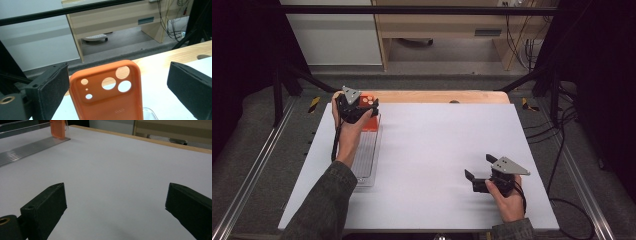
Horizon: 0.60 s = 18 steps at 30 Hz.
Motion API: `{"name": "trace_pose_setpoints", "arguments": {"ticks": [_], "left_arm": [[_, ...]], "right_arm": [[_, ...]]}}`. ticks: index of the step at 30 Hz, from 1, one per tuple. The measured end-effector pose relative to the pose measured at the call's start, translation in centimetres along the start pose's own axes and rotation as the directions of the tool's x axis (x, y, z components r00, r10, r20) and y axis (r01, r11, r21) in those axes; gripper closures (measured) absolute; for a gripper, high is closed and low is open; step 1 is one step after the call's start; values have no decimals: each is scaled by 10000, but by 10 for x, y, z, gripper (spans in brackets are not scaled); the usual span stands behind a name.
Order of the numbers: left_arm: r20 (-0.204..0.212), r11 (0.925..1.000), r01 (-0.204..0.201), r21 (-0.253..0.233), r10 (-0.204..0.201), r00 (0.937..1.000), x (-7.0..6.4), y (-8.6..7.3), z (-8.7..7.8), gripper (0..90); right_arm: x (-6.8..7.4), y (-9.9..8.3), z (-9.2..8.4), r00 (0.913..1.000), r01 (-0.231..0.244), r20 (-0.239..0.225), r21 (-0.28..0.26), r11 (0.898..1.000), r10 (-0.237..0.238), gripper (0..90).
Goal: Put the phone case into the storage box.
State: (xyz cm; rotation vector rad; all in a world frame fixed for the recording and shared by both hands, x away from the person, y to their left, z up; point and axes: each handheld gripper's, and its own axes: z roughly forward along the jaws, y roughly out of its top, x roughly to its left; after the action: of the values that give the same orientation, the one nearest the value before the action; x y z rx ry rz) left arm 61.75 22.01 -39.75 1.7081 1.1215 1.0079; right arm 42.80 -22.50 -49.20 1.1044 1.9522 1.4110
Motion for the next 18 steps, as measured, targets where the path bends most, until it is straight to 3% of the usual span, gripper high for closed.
{"name": "trace_pose_setpoints", "arguments": {"ticks": [6, 10, 15, 18], "left_arm": [[253, 9992, -398, 61, 396, 9989, -3, -3, -7, 40], [536, 9968, -751, 263, 736, 9958, -7, -3, -11, 38], [784, 9958, -893, 203, 875, 9931, -13, -2, -17, 37], [1087, 9937, -1094, 232, 1063, 9884, -21, -4, -21, 36]], "right_arm": [[0, 0, 0, 10000, 5, 29, -14, 10000, -5, 33], [0, 0, -1, 10000, -30, 44, -34, 10000, 30, 33], [0, 0, -1, 10000, -21, 28, -66, 10000, 21, 33], [0, 0, -1, 10000, 1, 41, -59, 10000, -1, 33]]}}
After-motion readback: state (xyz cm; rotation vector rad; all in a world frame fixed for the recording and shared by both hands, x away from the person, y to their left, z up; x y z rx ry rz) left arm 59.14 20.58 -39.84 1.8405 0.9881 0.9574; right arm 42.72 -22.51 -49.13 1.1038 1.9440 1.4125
